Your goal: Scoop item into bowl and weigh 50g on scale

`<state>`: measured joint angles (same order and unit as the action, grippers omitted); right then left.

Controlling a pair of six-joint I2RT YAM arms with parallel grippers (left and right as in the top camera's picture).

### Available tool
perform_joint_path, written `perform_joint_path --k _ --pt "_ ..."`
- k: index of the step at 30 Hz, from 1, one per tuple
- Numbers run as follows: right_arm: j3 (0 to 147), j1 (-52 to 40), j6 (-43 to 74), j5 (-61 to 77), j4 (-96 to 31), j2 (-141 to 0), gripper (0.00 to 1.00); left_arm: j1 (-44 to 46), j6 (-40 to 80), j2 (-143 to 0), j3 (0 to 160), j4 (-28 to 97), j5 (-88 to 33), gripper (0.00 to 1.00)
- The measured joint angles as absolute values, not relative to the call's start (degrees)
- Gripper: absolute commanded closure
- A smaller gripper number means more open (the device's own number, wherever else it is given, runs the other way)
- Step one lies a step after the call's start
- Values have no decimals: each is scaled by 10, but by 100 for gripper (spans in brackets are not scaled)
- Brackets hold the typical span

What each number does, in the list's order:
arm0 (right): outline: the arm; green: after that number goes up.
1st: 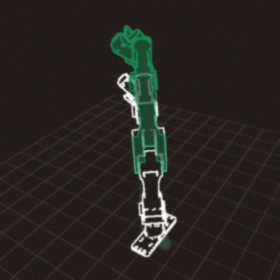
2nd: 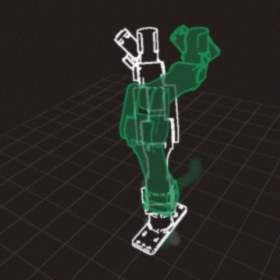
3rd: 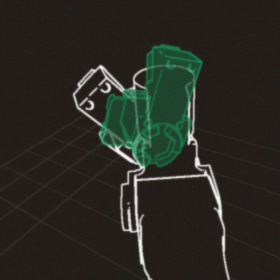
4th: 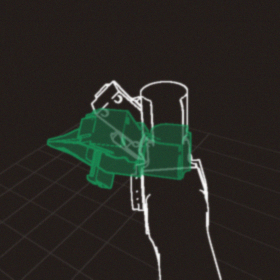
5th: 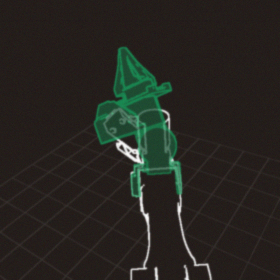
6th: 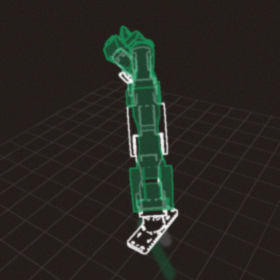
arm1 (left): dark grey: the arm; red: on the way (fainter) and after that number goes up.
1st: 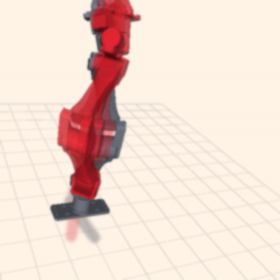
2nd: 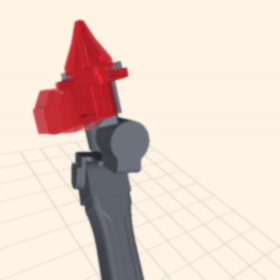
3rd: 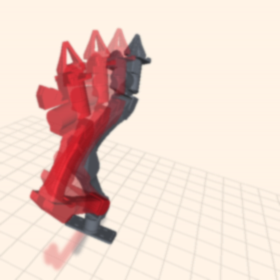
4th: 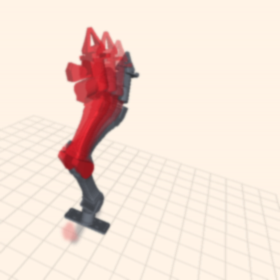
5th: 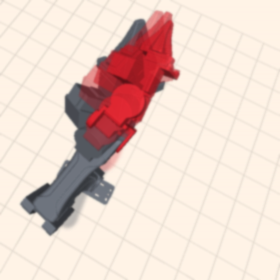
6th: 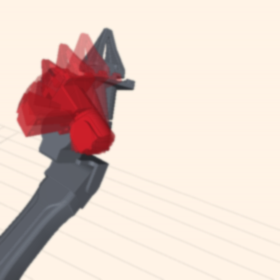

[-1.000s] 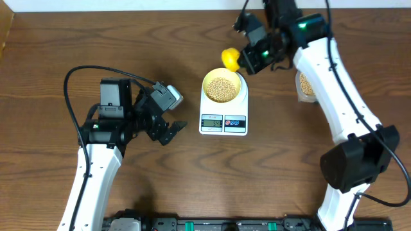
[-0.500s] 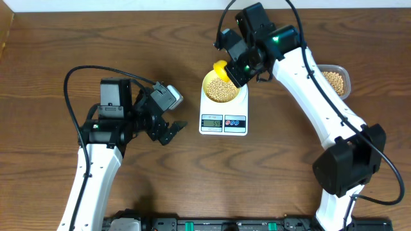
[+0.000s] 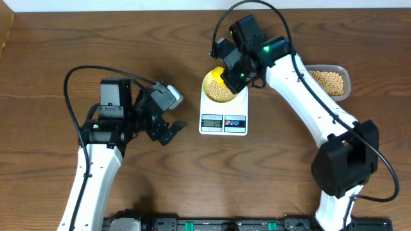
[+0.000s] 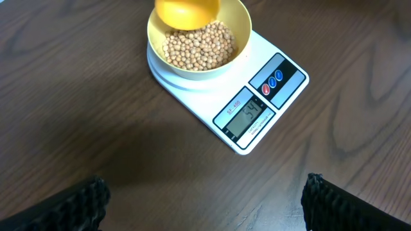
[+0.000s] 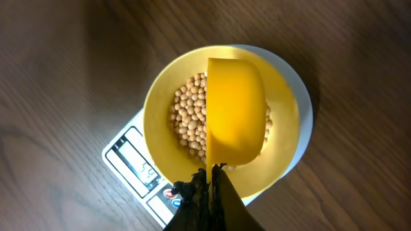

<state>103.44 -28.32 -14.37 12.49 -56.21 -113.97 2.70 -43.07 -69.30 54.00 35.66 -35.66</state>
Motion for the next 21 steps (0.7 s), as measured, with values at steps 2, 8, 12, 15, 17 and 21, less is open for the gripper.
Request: perform_joint_path --k 2,8,12,15,17,21 --pt "1028 -284 -144 121 -558 -1140 99 27 -431 -693 540 357 -356 2" --pt "1013 -285 -144 94 -552 -1140 99 27 -431 -693 540 357 -356 3" --pt "1011 -285 -144 85 -550 -1140 99 27 -431 -693 540 357 -357 2" --pt "1011 -285 -144 81 -550 -1140 99 27 -431 -693 540 357 -356 3" --pt "1007 -285 -144 80 -545 -1140 99 27 -431 -693 540 357 -356 2" --pt "991 -287 -144 79 -531 -1140 99 27 -431 -693 540 357 -356 3"
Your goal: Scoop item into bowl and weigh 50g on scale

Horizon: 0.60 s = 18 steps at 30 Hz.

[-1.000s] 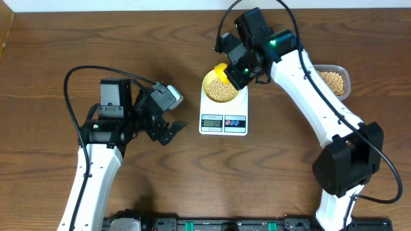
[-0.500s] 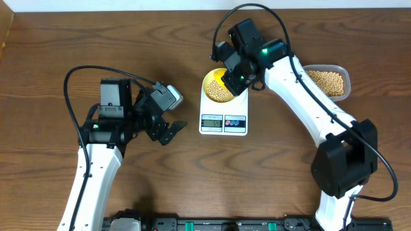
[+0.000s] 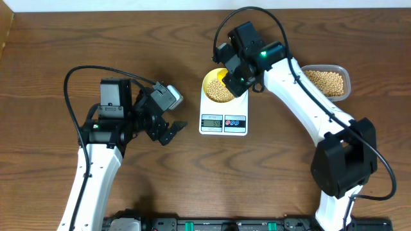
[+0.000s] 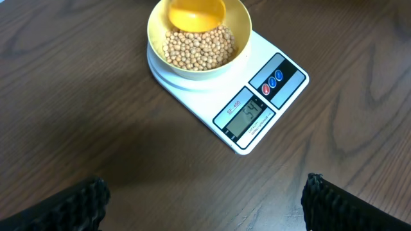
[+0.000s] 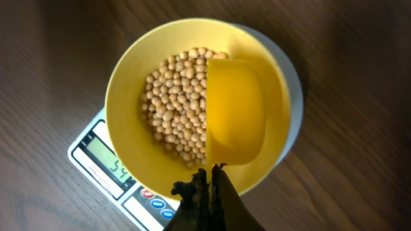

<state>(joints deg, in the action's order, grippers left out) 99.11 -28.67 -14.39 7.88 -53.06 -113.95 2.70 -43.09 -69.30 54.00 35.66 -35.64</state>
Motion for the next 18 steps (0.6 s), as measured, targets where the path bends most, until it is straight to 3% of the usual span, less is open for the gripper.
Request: perform_joint_path --k 18 --pt "981 -312 -139 79 -524 -1140 99 27 -431 -693 540 357 -356 3"
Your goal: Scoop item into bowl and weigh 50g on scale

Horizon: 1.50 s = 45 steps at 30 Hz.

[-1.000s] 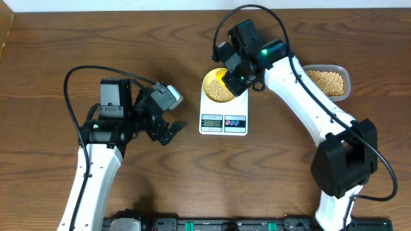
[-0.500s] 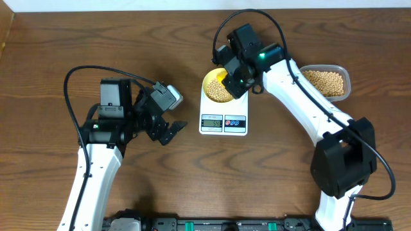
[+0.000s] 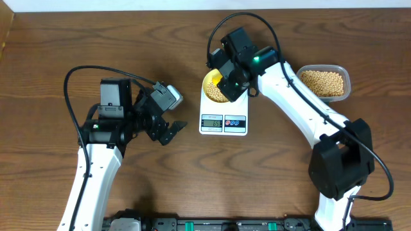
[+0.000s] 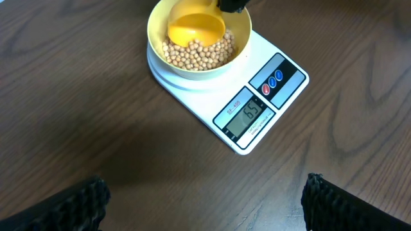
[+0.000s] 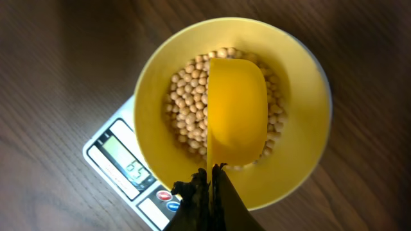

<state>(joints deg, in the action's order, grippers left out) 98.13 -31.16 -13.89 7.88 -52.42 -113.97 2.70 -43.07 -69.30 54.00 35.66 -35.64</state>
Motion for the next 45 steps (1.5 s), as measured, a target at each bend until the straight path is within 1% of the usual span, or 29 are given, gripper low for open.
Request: perform_joint_path --k 9,24,34,38,45 --pt "981 -319 -130 82 -525 -1140 99 27 -431 -693 540 357 -356 3" --pt "981 -315 -97 143 -538 -1140 99 27 -431 -693 540 357 -356 2" --pt "981 -258 -73 256 -542 -1140 99 27 -431 -693 540 357 -357 2" --pt "981 -208 -68 351 -542 -1140 99 27 -431 -693 540 357 -356 2" --pt "981 -151 -68 462 -542 -1140 99 27 -431 -693 540 357 -356 3"
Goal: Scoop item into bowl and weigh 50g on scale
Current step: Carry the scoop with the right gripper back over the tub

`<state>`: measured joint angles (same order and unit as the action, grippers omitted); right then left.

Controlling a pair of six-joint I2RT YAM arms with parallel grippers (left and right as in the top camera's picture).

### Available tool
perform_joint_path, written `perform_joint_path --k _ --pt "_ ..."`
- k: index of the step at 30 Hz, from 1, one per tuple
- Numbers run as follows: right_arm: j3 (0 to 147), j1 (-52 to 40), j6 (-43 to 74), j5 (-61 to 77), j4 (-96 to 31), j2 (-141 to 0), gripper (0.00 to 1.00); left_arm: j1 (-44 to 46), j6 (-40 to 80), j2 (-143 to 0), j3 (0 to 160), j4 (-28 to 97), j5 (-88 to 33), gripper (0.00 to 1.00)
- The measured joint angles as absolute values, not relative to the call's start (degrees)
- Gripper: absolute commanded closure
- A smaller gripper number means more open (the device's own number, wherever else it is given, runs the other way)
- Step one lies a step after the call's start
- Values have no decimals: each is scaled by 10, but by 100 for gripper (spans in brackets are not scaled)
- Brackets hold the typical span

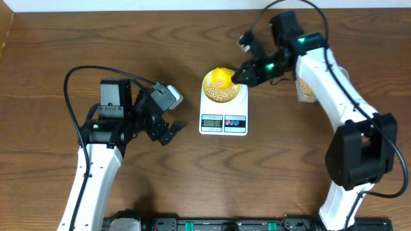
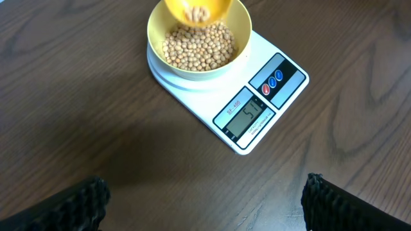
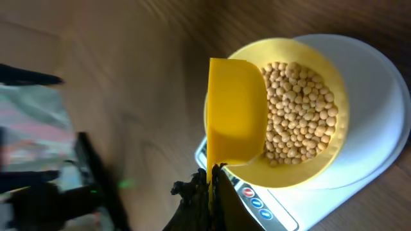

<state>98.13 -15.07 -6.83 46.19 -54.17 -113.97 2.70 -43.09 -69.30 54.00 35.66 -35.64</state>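
A yellow bowl (image 2: 151, 33) of soybeans stands on the white scale (image 2: 273, 102), whose display (image 2: 248, 116) appears to read 51. My right gripper (image 3: 210, 187) is shut on the handle of a yellow scoop (image 3: 235, 109). The scoop is raised over the bowl's far rim, and in the left wrist view the scoop (image 2: 196, 9) holds a few beans. From overhead the scoop (image 1: 221, 78) hangs over the bowl (image 1: 224, 96). My left gripper (image 2: 205, 205) is open over bare table, left of the scale (image 1: 223, 122).
The clear container of soybeans (image 1: 304, 88) sits at the right of the scale, mostly hidden under my right arm. Wood tabletop (image 1: 77, 38) stretches to the left and front. A black rail runs along the table's front edge.
The scoop lay in the beans inside the bowl with 65 on the display. Now it is lifted over the far rim with a few beans in it, the right arm reaches in from the right, and the display shows about 51.
First the scoop hung over the bowl with 54 on the display. Then it sat low at the bowl's far side, still 54. Then it rested in the beans at 65. Now it is raised with some beans and the reading is about 51. The left arm stayed put.
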Motion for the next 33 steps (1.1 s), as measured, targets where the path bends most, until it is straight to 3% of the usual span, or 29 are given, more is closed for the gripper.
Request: perform_joint_path --k 17,33 --pt "981 -11 -63 608 -557 -1120 99 27 -431 -693 540 357 -356 2" --pt "981 184 -65 444 -715 -1002 99 27 -431 -693 540 357 -356 2"
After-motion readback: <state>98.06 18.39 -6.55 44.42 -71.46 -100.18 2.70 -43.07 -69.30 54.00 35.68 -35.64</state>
